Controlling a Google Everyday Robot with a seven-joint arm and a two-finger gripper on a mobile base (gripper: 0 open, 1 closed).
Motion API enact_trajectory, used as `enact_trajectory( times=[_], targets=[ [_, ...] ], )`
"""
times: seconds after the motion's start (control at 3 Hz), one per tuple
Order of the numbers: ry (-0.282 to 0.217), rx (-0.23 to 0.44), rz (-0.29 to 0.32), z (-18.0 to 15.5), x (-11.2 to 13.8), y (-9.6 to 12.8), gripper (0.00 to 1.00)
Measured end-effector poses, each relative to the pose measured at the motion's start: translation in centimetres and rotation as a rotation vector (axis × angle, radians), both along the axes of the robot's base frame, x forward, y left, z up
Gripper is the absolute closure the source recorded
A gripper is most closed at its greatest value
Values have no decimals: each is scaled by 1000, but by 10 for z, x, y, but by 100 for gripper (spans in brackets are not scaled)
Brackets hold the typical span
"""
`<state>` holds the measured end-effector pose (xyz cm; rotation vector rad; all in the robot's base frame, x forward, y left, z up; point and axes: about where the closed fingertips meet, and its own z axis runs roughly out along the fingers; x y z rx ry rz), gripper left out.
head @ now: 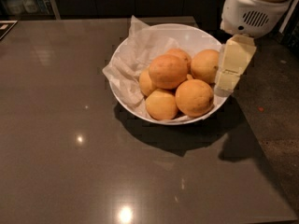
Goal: Pick orange from white bowl
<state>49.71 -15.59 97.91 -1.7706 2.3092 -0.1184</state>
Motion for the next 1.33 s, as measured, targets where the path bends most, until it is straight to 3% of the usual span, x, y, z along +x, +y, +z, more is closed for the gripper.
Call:
enact_trajectory(
  times=[0.67,1.33],
  targets=[
    [-11,-55,89,7,-3,46,0],
    [22,-71,122,-3,8,81,0]
  ],
)
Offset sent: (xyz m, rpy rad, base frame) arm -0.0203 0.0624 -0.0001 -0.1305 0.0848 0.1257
